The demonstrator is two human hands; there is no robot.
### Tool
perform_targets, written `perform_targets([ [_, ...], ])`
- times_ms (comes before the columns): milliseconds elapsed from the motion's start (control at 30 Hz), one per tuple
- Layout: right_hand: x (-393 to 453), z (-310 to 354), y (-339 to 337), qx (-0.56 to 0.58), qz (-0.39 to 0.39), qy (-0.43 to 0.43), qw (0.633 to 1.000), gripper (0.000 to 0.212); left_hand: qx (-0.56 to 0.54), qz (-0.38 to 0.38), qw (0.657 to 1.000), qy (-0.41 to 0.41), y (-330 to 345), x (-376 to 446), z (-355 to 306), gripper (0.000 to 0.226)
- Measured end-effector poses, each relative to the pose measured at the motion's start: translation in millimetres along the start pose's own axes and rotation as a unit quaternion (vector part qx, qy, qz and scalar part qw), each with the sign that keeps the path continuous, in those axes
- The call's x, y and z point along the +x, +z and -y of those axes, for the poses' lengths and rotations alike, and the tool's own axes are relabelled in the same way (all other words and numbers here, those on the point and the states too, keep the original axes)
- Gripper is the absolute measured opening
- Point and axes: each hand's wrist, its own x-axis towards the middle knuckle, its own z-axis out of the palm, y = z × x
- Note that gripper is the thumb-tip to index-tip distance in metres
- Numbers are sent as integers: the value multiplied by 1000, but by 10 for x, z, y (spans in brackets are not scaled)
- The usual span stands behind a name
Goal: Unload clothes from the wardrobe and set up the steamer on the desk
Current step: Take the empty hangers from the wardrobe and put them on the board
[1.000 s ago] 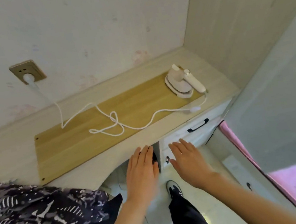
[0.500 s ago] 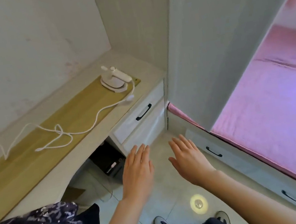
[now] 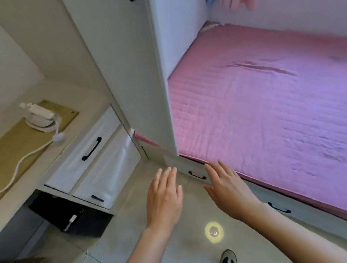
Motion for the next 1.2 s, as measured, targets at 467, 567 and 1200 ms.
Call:
perform_targets([
  [467,373,-1645,-277,13,-14,48,999,51,-29,17,999,27,403,993,-1300,50],
  [567,639,-1833,-318,10,-16,47,999,52,-55,12,998,21,399,1330,-1394,54],
  [1200,3464,-2186,-834,-11,-26,-84,996,49,-17,-53,994,-90,216,3855,-1133,51],
])
